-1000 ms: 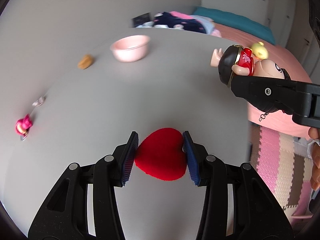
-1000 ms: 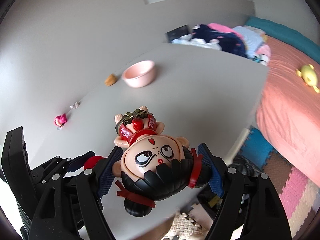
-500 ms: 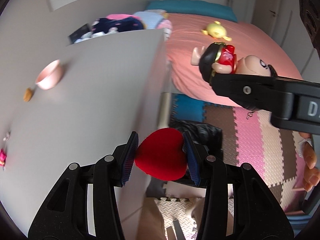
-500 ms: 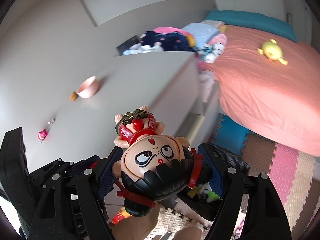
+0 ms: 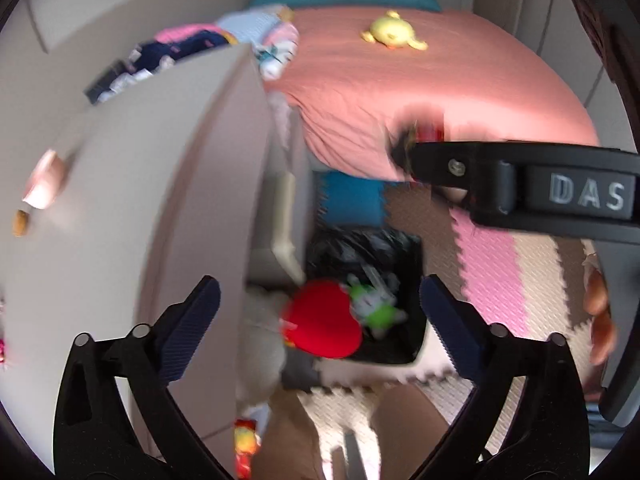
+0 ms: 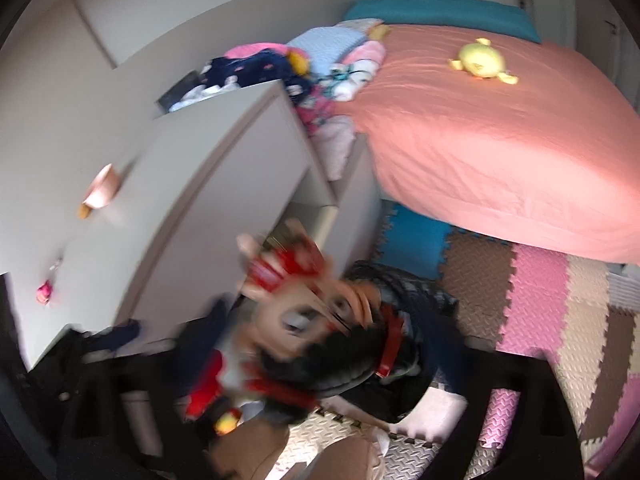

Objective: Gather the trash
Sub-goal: 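Carry both items over the black trash bag and open both grippers, then move both grippers back over the desk items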

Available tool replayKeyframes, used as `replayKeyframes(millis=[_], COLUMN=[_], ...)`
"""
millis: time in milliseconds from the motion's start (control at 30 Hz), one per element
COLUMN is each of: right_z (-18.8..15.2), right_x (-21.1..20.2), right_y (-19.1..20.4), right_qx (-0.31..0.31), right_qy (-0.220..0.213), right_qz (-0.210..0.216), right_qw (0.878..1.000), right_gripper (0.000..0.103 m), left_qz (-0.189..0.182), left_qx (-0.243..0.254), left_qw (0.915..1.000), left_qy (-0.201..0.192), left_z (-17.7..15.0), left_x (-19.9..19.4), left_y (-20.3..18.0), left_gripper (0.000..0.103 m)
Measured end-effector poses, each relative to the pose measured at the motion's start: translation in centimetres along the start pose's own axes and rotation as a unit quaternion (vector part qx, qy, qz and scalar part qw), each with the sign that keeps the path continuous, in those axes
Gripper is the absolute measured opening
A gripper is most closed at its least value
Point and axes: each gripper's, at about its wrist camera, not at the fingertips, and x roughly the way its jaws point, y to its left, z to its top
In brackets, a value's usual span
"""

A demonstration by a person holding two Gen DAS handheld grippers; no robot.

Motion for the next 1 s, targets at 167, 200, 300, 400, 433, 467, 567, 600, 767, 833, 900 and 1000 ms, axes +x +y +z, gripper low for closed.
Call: replayKeyframes(millis=[167,200,300,400,433,467,567,600,767,833,900,1000], right_z=[-0.3,-0.4,-0.5,-0.3,-0.3,-0.3,-0.2,-0.2,0.1,0.3,0.5,0.9], right_x=[-0.1,-0.1,-0.2,-0.4,-0.5,-0.5,-0.5,-0.5,-0.5,-0.4,-0.2,0.1], right_y=[-2.3,-2.6,-3.0,-3.0,-2.9,-2.8,-2.2,-1.9,0.2,1.4,2.7,5.0], right_qx=[0.039,0.047,0.054,0.054,0.054,0.054,0.053,0.052,0.047,0.038,0.032,0.019], right_qy=[-0.023,-0.022,-0.021,-0.022,-0.022,-0.022,-0.023,-0.024,-0.029,-0.028,-0.027,-0.023], right_qz=[-0.026,-0.022,-0.02,-0.022,-0.022,-0.021,-0.015,-0.012,0.008,0.011,0.015,0.026], right_qw=[0.999,0.998,0.998,0.998,0.998,0.998,0.998,0.998,0.998,0.999,0.999,0.999], right_gripper=[0.1,0.1,0.1,0.1,0.1,0.1,0.1,0.1,0.1,0.1,0.1,0.1], left_qz=[-0.001,-0.003,-0.004,-0.006,-0.007,-0.009,-0.01,-0.01,-0.006,-0.005,-0.002,0.006], left_qx=[-0.024,-0.028,-0.035,-0.037,-0.038,-0.038,-0.038,-0.038,-0.047,-0.056,-0.063,-0.075], left_qw=[0.9996,0.9995,0.9992,0.9992,0.9992,0.9992,0.9992,0.9992,0.9988,0.9984,0.9979,0.997], left_qy=[0.017,0.017,0.017,0.012,0.009,0.008,0.002,0.0,-0.009,-0.013,-0.016,-0.02], left_z=[-0.4,-0.5,-0.6,-0.8,-0.8,-0.9,-0.9,-1.0,-1.2,-1.4,-1.7,-2.2], left_x=[0.7,0.8,0.8,0.4,0.3,0.2,-0.2,-0.4,-1.2,-1.6,-2.0,-2.6], left_y=[1.0,1.1,1.4,1.6,1.7,1.9,2.3,2.5,4.4,5.5,6.5,8.4], left_gripper=[0.097,0.097,0.097,0.097,0.097,0.097,0.097,0.097,0.097,0.097,0.097,0.097])
